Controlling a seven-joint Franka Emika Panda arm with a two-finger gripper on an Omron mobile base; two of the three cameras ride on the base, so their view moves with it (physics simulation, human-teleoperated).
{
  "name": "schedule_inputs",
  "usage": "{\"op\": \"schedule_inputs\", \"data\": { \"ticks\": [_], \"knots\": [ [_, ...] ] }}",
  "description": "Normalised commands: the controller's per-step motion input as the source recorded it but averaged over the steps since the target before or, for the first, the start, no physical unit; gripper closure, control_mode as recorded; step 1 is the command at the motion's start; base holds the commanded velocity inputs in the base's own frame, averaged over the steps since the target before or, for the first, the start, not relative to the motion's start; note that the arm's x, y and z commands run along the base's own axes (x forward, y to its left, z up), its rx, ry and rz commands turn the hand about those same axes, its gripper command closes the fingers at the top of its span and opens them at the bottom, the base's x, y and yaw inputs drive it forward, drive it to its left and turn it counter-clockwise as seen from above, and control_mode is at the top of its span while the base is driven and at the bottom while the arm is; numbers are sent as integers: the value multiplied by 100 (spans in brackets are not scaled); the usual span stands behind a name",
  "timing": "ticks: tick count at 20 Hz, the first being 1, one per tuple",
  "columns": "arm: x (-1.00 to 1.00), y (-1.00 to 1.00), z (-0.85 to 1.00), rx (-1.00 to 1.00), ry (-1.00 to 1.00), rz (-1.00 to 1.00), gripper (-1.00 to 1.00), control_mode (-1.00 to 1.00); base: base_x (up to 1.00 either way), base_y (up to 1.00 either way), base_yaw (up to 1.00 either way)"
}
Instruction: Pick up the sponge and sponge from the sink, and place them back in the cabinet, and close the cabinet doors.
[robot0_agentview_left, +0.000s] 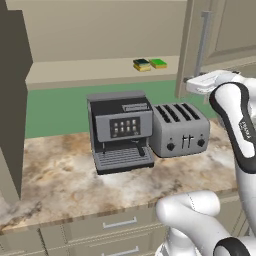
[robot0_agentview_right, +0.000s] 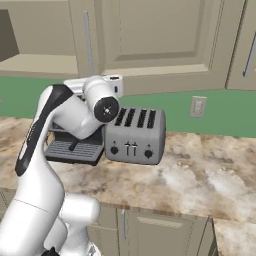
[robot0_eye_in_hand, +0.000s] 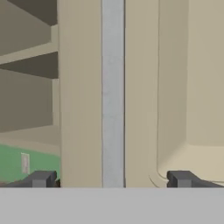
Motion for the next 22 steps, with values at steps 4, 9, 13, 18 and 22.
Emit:
{"op": "schedule_inputs", "data": {
  "ticks": [4, 9, 13, 18, 22],
  "knots": [
    [25, 17, 0, 0, 0, -7, -100, -100, 0, 0, 0],
    [22, 15, 0, 0, 0, -6, -100, -100, 0, 0, 0],
    [20, 12, 0, 0, 0, -5, -100, -100, 0, 0, 0],
    [22, 10, 0, 0, -1, -5, -100, -100, 0, 0, 0],
    [18, 4, 0, 0, -2, -4, -100, -100, 0, 0, 0]
  ]
}}
